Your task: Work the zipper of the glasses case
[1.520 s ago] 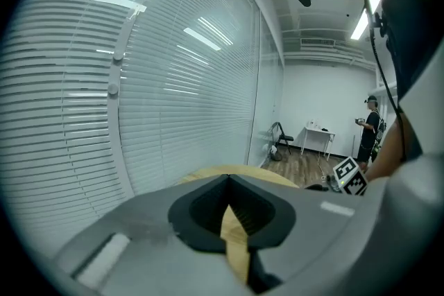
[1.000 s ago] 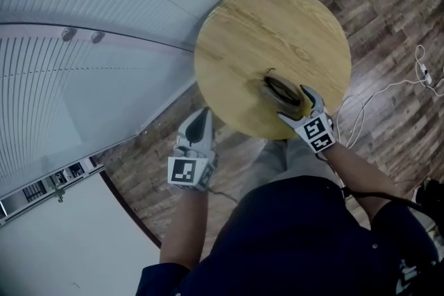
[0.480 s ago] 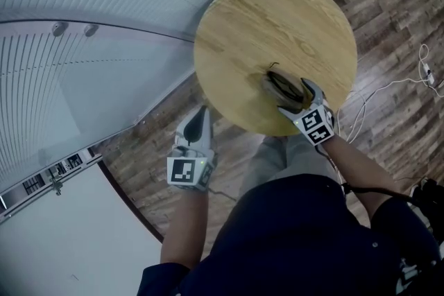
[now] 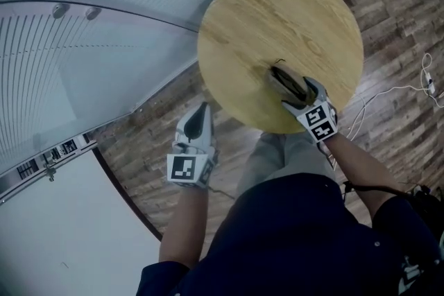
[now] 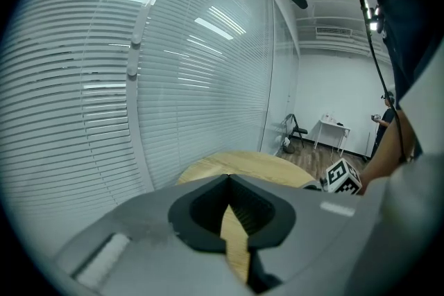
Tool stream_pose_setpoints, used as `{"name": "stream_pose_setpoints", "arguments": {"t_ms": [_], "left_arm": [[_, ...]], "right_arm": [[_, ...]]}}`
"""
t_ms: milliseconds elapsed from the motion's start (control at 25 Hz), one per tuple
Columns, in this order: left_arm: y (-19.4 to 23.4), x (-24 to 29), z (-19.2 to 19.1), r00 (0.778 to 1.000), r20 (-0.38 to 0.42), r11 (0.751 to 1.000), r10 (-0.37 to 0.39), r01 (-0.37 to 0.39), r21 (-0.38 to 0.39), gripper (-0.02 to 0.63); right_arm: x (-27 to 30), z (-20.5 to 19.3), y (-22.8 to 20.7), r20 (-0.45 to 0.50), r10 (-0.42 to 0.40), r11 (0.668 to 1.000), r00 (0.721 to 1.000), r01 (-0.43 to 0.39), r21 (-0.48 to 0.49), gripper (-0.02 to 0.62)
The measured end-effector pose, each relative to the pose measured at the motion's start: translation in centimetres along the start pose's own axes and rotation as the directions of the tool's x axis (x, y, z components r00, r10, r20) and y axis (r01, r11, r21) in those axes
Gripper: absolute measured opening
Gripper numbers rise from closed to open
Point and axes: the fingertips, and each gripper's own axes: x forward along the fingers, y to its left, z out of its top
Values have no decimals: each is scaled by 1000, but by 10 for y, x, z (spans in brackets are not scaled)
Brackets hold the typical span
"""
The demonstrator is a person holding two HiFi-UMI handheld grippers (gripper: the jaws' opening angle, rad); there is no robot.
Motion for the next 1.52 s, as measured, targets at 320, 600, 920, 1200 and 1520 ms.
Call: {"name": "stream_pose_setpoints", "arguments": {"t_ms": [320, 600, 920, 1200, 1520], "left_arm": [[8, -15, -10, 999, -4, 998, 50, -50, -29, 3], [10, -20, -9, 998, -15, 998, 64, -64, -18, 3], [8, -27, -3, 999, 32, 999, 23, -22, -41, 3], [0, -17, 8, 990, 91, 992, -109, 114, -60, 3], [-47, -4, 35, 918, 161, 887, -361, 392, -245, 91]], "right_arm": [[-1, 3, -7, -5, 41, 998, 999, -41, 43, 345], [24, -2, -14, -105, 78, 996, 991, -73, 50, 307], [-2, 21, -11, -3, 71, 997, 997, -71, 44, 299], [-37, 64, -11, 67, 52, 997, 996, -57, 62, 299], [-84, 113, 6, 135, 57, 997, 989, -62, 39, 299]]}}
